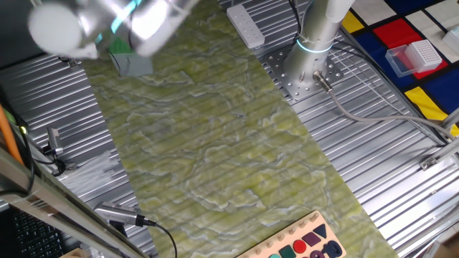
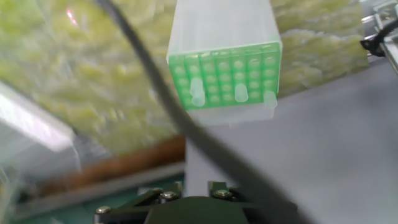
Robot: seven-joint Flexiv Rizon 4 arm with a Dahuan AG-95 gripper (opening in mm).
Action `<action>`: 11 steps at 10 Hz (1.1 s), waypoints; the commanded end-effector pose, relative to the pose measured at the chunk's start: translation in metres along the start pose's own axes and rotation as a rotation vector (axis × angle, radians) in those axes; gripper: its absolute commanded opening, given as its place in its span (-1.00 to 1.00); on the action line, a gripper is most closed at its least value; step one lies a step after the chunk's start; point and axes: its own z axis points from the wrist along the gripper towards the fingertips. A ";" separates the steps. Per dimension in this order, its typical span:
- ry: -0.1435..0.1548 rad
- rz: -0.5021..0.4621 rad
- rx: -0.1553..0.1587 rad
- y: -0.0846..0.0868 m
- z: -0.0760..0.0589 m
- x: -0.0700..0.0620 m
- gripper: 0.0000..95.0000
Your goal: Insert a large pipette tip into the holder for large pipette tips
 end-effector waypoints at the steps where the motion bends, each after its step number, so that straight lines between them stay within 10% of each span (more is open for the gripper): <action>1: -0.346 0.371 -0.261 0.026 -0.031 -0.016 -1.00; 4: -0.590 0.615 -0.370 0.055 -0.052 -0.050 -1.00; 9: -0.732 0.779 -0.431 0.089 -0.074 -0.088 -1.00; 11: -0.746 0.873 -0.451 0.100 -0.077 -0.103 -1.00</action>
